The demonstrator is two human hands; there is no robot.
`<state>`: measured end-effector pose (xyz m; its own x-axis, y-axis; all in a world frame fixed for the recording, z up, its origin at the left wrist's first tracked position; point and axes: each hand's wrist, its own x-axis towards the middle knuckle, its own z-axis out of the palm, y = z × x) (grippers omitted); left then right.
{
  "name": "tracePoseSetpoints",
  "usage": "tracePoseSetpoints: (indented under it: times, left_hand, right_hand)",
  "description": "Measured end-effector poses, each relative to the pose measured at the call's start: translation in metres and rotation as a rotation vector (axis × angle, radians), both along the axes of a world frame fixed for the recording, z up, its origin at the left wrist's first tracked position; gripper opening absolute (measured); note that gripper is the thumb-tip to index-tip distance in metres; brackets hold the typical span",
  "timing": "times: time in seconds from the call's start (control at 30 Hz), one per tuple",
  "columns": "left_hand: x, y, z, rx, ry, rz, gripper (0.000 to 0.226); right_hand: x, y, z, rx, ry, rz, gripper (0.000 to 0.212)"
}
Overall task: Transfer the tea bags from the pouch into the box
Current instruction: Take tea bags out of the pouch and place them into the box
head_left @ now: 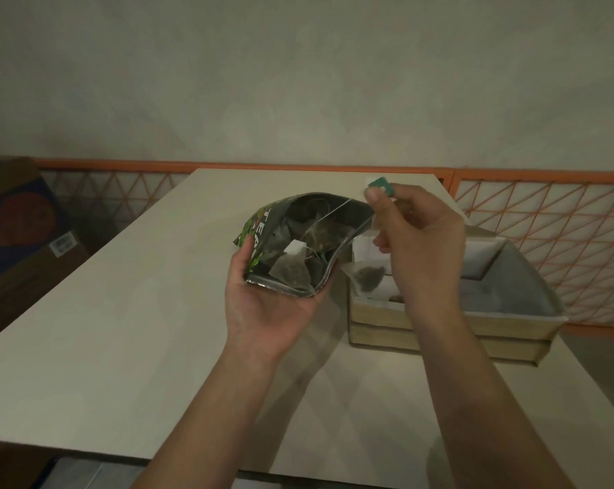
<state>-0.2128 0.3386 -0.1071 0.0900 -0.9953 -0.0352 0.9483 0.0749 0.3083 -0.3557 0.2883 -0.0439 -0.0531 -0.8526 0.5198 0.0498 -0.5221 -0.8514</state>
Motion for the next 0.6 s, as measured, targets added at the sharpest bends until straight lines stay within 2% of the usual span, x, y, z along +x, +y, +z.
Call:
tracePoseSetpoints:
  times: [0.2,0.27,0.37,0.6]
  left_hand:
    - [-0.003,0.001,0.002,-0.001,-0.008,0.009,0.058]
    - [-0.003,0.001,0.003,-0.01,-0.002,0.004,0.061]
    - [-0.004,0.001,0.002,-0.013,0.022,-0.017,0.062]
    - [-0.008,0.001,0.004,-0.007,0.038,0.008,0.055]
  right_hand:
    - [-0.009,0.004,0.011,-0.053,-0.26,0.059,0.009]
    - [-0.013,-0.001,0.012,-0.036,-0.217,0.054,0.007]
    - [-0.015,-0.008,0.008,0.074,0.003,0.085,0.009]
    - [-0.022,-0.011,0.011,0.076,-0.112,0.101,0.006]
